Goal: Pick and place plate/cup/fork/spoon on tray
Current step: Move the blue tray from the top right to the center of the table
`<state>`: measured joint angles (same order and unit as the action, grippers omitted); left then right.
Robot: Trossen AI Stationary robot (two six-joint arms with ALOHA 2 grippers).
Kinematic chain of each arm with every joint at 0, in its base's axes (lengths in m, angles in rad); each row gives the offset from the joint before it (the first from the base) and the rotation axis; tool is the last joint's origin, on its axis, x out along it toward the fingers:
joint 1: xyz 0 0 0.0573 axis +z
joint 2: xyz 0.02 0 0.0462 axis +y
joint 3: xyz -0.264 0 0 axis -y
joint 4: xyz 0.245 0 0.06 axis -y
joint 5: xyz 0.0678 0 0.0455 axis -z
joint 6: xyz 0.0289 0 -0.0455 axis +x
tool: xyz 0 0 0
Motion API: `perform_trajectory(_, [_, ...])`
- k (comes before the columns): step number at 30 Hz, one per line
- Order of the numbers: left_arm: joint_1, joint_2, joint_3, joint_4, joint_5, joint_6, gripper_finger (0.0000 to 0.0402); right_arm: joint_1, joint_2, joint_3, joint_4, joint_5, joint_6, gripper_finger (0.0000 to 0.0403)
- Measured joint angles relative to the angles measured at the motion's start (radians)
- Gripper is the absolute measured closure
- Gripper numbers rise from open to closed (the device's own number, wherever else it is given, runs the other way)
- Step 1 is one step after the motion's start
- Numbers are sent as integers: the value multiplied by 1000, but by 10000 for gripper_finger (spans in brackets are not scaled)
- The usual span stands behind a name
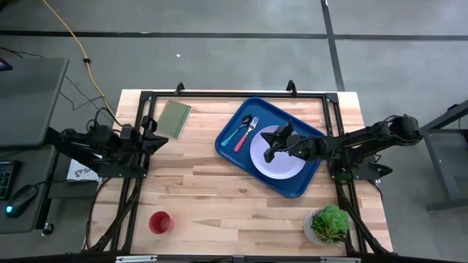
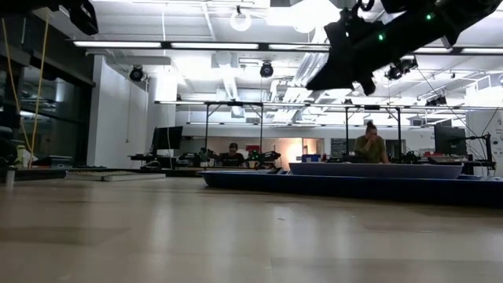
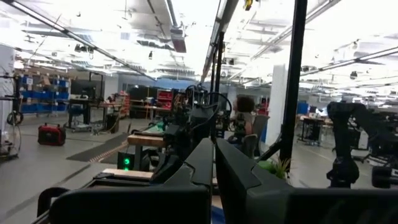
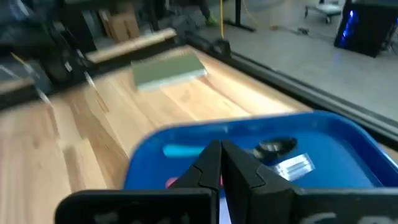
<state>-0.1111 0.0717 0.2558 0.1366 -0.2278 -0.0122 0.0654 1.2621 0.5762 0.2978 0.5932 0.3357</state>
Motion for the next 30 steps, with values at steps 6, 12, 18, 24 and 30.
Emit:
perform_trajectory(6, [0, 0, 0, 0, -35, -2, 401, 0, 10, 0, 191, -161, -70, 402])
perform_trajectory(12, [0, 0, 0, 1, -49, -2, 401, 0, 143, 51, 228, -188, -29, 402])
perform_trajectory(18, [0, 0, 0, 2, -49, -12, 401, 0, 391, 367, -88, -222, -80, 403])
perform_trajectory(24, [0, 0, 0, 2, -49, -14, 401, -1, 626, 640, -332, -129, -58, 403])
perform_trajectory(30, [0, 0, 0, 2, -49, -22, 401, -21, 802, 784, -379, -88, -22, 403])
